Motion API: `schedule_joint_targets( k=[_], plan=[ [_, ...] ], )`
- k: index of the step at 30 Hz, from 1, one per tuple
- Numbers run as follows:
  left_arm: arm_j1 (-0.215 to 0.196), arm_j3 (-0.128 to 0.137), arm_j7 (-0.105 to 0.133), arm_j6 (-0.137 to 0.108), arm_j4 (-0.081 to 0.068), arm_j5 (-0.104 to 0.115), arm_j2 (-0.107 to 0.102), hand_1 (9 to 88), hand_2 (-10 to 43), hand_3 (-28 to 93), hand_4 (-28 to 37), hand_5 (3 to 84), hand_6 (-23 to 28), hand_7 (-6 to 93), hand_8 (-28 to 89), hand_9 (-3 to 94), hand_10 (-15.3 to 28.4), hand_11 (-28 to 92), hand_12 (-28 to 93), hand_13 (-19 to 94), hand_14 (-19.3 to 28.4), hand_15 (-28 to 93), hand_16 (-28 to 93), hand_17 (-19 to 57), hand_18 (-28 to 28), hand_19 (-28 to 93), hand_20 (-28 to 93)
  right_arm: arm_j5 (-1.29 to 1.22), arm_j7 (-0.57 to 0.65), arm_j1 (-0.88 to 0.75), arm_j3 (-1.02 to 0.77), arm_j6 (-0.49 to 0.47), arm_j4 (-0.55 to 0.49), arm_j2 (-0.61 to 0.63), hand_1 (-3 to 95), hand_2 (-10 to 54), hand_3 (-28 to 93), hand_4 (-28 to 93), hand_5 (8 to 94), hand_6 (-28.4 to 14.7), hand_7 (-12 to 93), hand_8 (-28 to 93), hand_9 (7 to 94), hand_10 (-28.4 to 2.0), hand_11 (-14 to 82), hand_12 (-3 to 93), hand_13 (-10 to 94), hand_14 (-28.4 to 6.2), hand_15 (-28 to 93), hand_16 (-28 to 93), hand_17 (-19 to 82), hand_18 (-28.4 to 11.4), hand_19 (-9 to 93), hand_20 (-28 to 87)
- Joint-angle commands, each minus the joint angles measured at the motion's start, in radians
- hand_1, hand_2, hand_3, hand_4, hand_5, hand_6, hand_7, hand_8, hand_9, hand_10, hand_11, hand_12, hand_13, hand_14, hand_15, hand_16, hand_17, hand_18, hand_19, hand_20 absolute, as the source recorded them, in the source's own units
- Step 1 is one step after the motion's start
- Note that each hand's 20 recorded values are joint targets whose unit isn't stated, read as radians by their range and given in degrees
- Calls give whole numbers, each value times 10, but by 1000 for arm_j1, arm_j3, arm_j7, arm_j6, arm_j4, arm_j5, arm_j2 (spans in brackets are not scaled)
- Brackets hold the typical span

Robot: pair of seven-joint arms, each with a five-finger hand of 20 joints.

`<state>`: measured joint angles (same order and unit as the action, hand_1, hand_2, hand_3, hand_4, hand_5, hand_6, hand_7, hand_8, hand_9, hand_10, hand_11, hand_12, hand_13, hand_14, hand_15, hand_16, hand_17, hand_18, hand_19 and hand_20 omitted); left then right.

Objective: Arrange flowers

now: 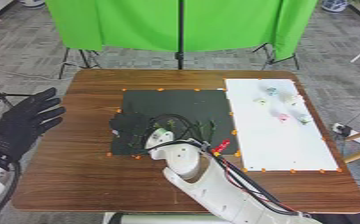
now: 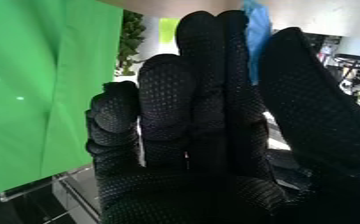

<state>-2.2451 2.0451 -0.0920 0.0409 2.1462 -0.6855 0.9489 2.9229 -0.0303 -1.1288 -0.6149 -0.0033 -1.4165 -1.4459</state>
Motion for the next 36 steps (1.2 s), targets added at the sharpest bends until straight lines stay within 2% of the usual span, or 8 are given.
schedule_joint_targets(
  k=[1,10,13,20,24,29,33,36],
  plan=[
    [-5,1,-13,17,0,-2,12,258,-24,710,-283,278,29,239,-134,208,105,295,109,149,126,435,-49,-109,190,451,54,80,16,0,-5,-33,2,3,408,-95,831,-283,691,21,491,-134,780,-38,258,484,646,-49,705,329,314,-173,863,450],
    [-6,2,-14,16,-1,-5,18,259,-24,711,-283,279,29,238,-134,209,106,294,109,150,127,435,-50,-108,190,451,53,92,39,4,-6,-63,7,3,387,-95,818,-283,629,17,528,-151,719,-40,297,485,609,-53,737,313,299,-171,856,457],
    [-9,3,-13,14,0,-5,19,259,-23,710,-283,278,29,238,-134,208,106,294,109,149,126,435,-50,-109,190,451,53,97,50,3,-4,-68,5,3,363,-95,814,-283,624,21,505,-141,681,-49,376,422,597,-55,748,303,294,-171,853,461],
    [-10,3,-12,15,0,-6,24,259,-24,711,-282,278,29,239,-134,208,106,295,110,150,126,433,-50,-109,190,450,54,68,73,5,2,-76,-19,9,340,-95,824,-283,611,27,454,-149,650,-57,432,371,587,-57,753,300,289,-170,851,461],
    [-24,8,-2,5,3,0,21,258,-25,712,-283,277,28,239,-134,208,106,295,109,149,126,433,-50,-109,190,450,54,11,78,4,-14,-93,-55,6,299,-95,850,-283,612,31,430,-254,625,-71,491,306,579,-62,757,299,284,-172,851,463],
    [-29,13,-4,8,6,-4,31,258,-24,712,-283,275,28,241,-135,207,107,295,109,148,126,434,-49,-110,190,450,54,-56,62,-1,-58,-106,-75,-16,245,-95,846,-283,593,13,411,-252,605,-86,507,278,568,-72,761,297,277,-175,850,465],
    [-45,17,10,1,11,-1,34,258,-22,711,-283,273,28,242,-135,205,106,295,110,146,125,435,-49,-111,188,450,55,-144,83,-3,-71,-122,-126,-1,198,-88,833,-283,570,-2,385,-239,590,-102,505,276,563,-79,762,292,273,-181,850,467],
    [-58,27,15,-1,17,-3,50,258,-24,711,-283,275,28,241,-136,207,106,294,110,148,126,434,-50,-109,189,450,55,-173,88,12,-97,-110,-155,24,174,-69,836,-283,532,-19,351,-225,551,-119,496,273,538,-96,764,289,266,-186,846,466]
  ],
)
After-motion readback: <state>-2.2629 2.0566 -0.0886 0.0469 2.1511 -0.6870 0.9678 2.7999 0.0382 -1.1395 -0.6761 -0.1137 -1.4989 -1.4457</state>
